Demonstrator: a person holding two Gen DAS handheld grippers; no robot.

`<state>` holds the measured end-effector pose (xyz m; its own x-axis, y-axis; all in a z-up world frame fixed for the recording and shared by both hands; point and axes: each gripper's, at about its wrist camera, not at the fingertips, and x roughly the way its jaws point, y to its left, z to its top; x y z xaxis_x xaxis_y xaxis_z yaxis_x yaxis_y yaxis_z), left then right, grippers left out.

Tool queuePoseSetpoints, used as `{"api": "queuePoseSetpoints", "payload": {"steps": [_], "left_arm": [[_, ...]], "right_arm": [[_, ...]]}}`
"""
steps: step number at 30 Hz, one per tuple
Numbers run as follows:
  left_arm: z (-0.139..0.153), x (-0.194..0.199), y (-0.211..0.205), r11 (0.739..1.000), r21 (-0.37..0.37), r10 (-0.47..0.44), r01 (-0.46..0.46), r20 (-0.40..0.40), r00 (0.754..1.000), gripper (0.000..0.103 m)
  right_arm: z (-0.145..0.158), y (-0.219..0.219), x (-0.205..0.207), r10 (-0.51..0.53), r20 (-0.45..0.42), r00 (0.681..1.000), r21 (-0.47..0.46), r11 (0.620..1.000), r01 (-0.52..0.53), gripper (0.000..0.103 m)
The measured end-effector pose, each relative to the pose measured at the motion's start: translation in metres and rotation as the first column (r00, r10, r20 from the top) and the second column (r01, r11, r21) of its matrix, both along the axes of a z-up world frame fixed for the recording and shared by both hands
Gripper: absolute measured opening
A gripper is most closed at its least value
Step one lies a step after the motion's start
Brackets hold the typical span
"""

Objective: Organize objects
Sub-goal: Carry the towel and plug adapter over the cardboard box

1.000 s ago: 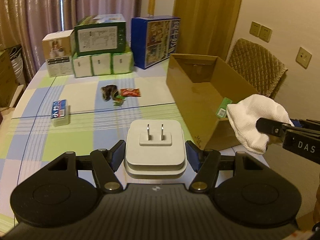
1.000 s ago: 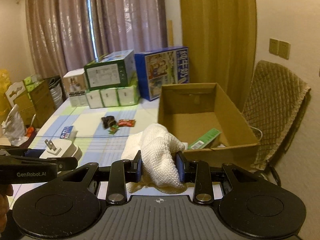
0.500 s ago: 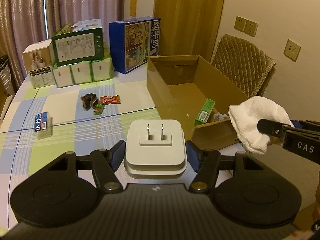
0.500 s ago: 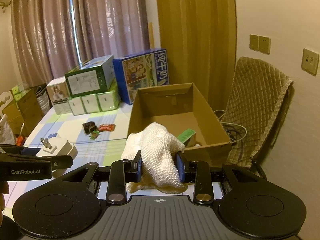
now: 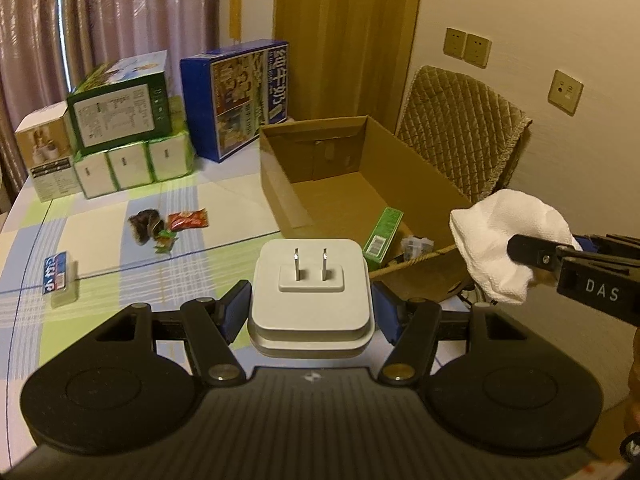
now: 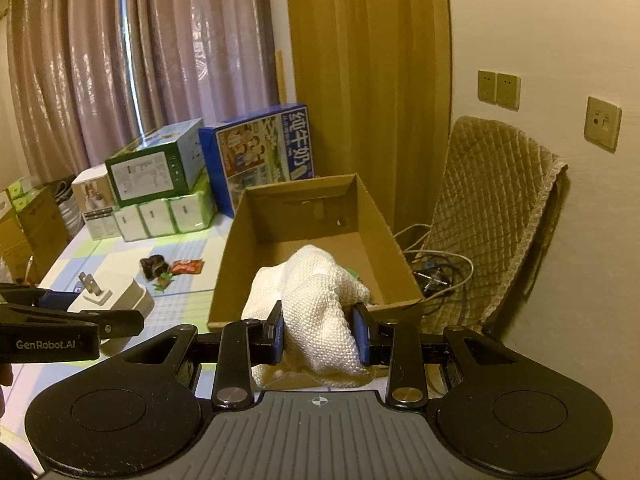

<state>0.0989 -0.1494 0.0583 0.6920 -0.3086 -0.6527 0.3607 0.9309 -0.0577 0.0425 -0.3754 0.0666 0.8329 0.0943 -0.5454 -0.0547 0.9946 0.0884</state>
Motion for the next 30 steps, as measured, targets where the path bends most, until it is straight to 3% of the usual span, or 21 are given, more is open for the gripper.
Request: {"api": "queuePoseSetpoints", "payload": {"steps": [20, 30], "left_arm": [[0.0, 0.022, -0.033, 0.999, 0.002, -0.049, 0.049, -0.004, 0.999, 0.06], [0.004, 0.049, -0.051, 0.997, 0.009, -0.078, 0.078, 0.0, 0.997, 0.06]], "right_arm": [[-0.001, -0.016, 0.022, -0.006, -0.005, 1.0, -0.003, 1.0, 0.006, 0.031], [0.01, -0.028, 0.054, 0.0, 0.01, 1.0, -0.002, 1.0, 0.0, 0.031]]}}
